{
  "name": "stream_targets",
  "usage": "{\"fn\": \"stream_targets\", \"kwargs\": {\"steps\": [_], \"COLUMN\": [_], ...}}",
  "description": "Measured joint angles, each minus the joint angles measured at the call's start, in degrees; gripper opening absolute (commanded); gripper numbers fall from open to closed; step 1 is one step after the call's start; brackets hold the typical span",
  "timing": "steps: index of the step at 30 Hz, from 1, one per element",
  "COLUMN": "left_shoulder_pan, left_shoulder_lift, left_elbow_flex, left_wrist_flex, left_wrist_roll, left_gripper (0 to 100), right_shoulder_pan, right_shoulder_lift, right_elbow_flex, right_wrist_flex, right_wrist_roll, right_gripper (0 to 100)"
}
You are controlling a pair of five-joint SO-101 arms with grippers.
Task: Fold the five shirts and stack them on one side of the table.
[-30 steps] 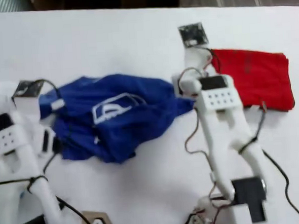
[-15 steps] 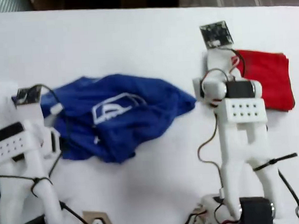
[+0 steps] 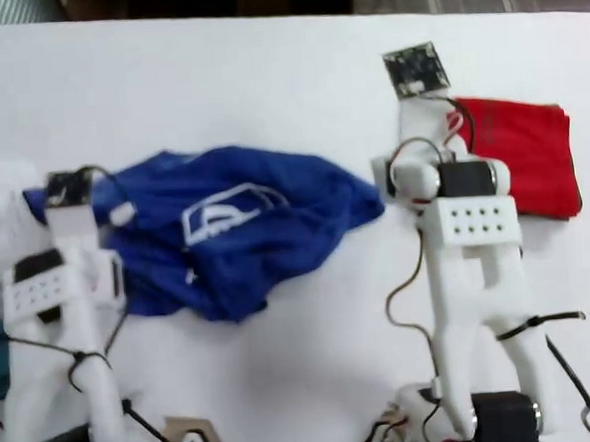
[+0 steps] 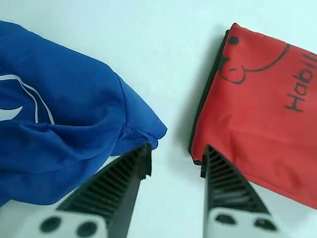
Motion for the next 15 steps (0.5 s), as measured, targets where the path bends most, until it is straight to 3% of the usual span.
{"fn": "stream_targets", "kwargs": {"steps": [5,15], "left_shoulder_pan": [4.22,1.23], "left_shoulder_lift": [0.00,2.73], "left_elbow_flex": [0.00,0.00], "left_wrist_flex": [2.11,2.29], "left_wrist_roll": [0.00,0.00], "left_gripper": [26,26], "right_shoulder_pan": [0.00,0.00], "right_shoulder_lift": [0.00,0.00], "right_elbow_flex": [-3.08,-9.67], "right_wrist_flex": [1.76,5.80], "right_wrist_roll": [0.00,0.00], "right_gripper": [17.0,17.0]}}
